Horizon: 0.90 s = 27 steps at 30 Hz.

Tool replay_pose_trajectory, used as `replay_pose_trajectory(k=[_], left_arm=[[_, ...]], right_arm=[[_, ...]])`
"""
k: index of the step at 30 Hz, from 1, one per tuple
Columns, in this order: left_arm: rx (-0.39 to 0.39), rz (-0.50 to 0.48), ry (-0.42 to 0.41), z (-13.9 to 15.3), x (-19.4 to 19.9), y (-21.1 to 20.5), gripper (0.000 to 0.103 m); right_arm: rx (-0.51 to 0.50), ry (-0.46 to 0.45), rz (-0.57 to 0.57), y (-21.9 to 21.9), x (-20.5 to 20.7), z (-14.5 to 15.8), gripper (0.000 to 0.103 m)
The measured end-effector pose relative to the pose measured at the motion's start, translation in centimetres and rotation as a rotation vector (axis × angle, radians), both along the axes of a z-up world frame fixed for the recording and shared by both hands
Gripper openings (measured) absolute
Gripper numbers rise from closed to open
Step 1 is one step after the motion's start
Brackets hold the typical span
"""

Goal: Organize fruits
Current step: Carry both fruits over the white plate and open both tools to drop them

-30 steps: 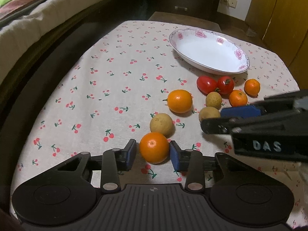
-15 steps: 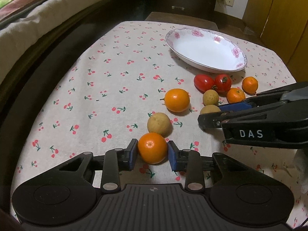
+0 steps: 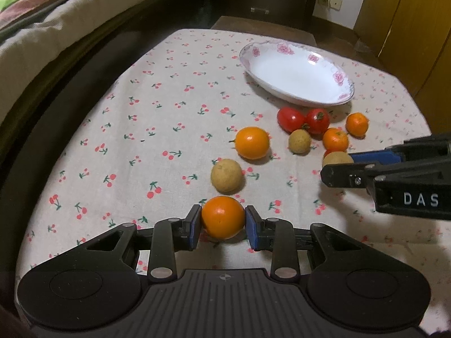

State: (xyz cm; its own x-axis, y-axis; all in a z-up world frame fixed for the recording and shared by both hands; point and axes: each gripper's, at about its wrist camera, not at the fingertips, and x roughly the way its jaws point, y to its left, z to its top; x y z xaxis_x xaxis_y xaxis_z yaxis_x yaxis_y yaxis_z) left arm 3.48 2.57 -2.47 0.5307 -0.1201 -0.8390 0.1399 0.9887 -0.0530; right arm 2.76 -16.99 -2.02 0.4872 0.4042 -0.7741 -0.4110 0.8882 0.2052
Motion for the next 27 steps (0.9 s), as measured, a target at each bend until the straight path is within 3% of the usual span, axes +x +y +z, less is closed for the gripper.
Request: replay_pose_trajectory(k=[11,27], left_arm=[[-0.005,-0.042,-0.042,1.7,0.6,-2.7,0.041],[-0.030,-0.063,-0.102,3.7,5.0,-5.0,0.041]], right_arm=[[0.029,-0.031,-0.049,-2.0,-0.2,1.2,0.031],[0.045,-0.065,-0.122,-3.3,2.1,2.4,0.031]])
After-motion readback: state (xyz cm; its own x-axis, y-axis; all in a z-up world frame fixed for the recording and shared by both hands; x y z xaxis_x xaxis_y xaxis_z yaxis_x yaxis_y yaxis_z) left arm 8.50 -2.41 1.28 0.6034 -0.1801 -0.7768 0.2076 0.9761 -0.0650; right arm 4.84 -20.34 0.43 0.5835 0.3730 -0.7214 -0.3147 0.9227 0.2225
